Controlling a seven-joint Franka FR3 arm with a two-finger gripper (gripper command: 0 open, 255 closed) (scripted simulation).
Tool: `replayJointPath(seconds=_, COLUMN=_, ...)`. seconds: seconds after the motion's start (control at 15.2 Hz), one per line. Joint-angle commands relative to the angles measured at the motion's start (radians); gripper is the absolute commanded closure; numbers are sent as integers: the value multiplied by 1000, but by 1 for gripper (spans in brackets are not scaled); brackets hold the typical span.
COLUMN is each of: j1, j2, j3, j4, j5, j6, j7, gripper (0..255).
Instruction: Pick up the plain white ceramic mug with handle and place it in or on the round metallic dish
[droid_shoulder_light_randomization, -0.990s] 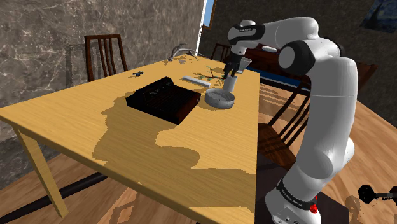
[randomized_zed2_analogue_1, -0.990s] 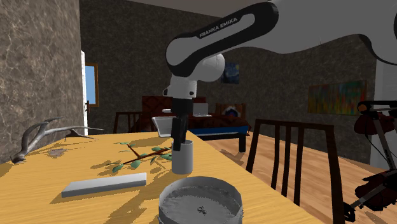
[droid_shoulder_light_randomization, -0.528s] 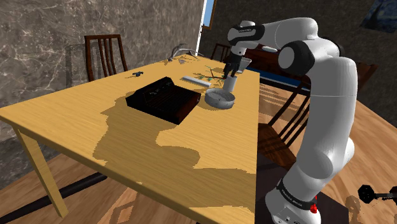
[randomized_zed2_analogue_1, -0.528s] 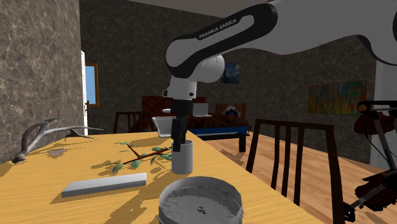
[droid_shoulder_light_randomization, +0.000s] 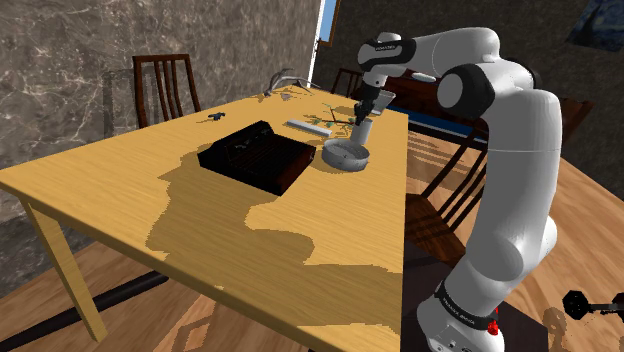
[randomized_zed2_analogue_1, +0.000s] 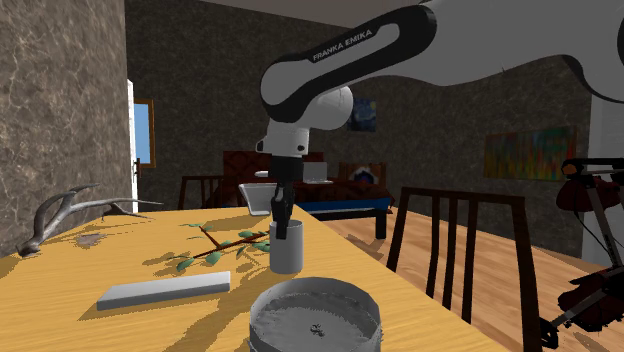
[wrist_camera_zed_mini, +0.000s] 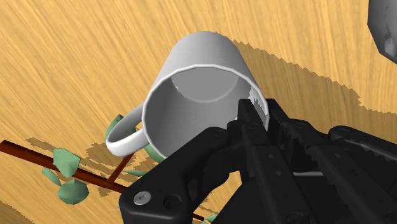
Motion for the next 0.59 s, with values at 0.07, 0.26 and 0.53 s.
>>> replayJointPath(seconds=0.07, j1=0, j2=0, j3=0, j4=0, j5=0, j6=0, j7=0, gripper=255)
replayJointPath(seconds=0.26, j1=-4, j2=1, j3=-1, j4=41, j5=-1, j6=-40, j7=3, gripper=255)
replayJointPath(seconds=0.53, j1=-10, j2=6, j3=-2, j4=104, j5=-1, j6=-97, j7=6, gripper=255)
